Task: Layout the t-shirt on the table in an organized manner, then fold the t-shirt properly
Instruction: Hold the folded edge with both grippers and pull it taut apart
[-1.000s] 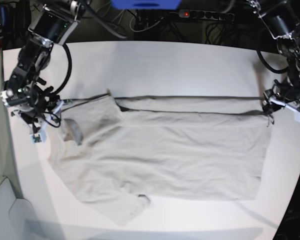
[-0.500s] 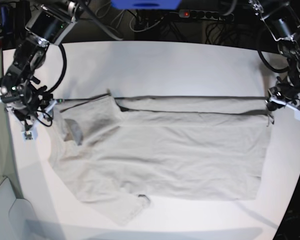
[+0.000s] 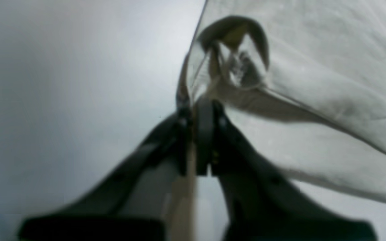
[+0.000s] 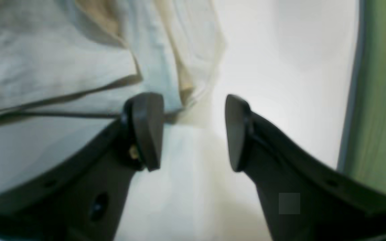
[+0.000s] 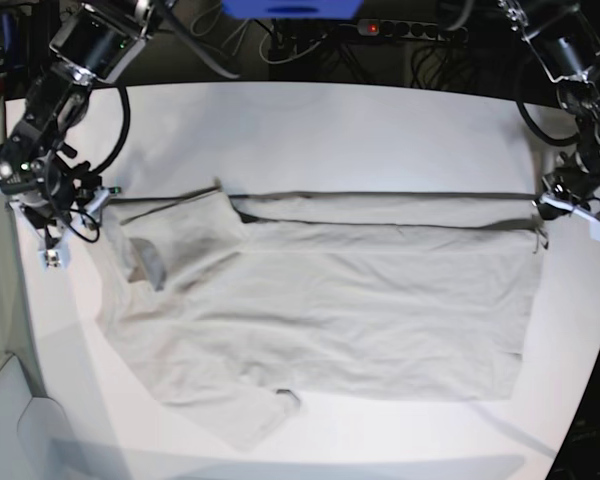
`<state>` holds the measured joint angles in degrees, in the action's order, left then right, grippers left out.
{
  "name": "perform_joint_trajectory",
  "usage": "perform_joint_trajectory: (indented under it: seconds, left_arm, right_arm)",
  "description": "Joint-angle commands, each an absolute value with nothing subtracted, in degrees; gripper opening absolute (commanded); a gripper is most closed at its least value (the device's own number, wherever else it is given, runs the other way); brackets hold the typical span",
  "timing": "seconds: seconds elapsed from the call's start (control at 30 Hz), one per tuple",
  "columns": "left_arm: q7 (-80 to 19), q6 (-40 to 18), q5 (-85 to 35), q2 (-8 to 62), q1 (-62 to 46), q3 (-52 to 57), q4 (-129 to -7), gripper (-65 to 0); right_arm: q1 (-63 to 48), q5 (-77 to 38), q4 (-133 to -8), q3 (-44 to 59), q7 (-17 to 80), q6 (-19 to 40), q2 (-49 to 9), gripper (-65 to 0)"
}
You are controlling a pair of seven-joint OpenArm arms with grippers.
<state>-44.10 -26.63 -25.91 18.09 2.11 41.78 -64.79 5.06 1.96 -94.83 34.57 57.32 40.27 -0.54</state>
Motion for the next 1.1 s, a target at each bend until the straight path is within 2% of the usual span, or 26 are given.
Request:
perform_joint_trajectory:
  seconds: [0.0,0.17,0.4,1.0,1.07]
  left_arm:
    - [-43.3,-26.8,-26.4,19.3,2.9,41.9,-65.5,-64.5]
    - [-43.3,-26.8,-26.4,19.3,2.9,41.9,-65.5,-64.6]
    - [-43.3,-26.8,-26.4,19.3,2.9,41.9,-65.5,-64.6]
    - [-43.4,-26.8,-26.5,19.0,2.8,41.9,-65.5,-64.6]
    - [-43.4,-26.8,-26.5,19.0,2.8,41.9,-65.5,-64.6]
  right_arm:
    - [6.2,1.3,-95.7,34.8,56.4,40.0,-1.3,-34.8]
    - [6.3,1.3,-94.9,34.6,56.3,40.0,-2.0,-34.4]
    - [7.4,1.3,-91.7,34.6,54.5,40.0,-2.2,-27.8]
    - [9.1,1.2,-86.0,34.9,54.1,40.0,-3.2,-28.2]
    - [9.0,1.2,-86.1,34.7,52.8,40.0,-3.2,-29.9]
